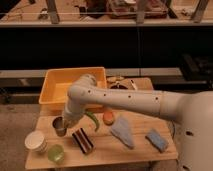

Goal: Stack cups into tray

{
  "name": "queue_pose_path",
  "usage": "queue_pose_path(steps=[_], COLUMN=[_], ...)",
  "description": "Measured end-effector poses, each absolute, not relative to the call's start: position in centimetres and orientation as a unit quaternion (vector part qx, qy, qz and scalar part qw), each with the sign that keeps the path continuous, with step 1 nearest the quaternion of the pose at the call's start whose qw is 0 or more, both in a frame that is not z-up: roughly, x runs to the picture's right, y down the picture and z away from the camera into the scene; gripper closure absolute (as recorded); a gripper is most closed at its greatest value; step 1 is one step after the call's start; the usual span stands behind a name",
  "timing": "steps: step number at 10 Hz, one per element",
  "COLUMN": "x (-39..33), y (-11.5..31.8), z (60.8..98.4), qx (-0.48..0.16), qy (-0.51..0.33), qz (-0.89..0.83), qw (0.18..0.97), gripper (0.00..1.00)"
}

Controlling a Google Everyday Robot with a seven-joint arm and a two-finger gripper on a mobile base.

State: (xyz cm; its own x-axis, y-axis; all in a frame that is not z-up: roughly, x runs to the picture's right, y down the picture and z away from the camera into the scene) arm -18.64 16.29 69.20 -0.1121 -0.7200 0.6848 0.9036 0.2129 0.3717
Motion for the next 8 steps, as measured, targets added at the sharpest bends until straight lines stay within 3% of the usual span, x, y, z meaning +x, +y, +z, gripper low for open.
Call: queue_pose_path(steps=[8], x=[-20.2], y=[20.9], z=[63.7], qx=[-0.126], qy=[-0.466], qz=[-0.646], qw=[0.591], gripper=[0.97])
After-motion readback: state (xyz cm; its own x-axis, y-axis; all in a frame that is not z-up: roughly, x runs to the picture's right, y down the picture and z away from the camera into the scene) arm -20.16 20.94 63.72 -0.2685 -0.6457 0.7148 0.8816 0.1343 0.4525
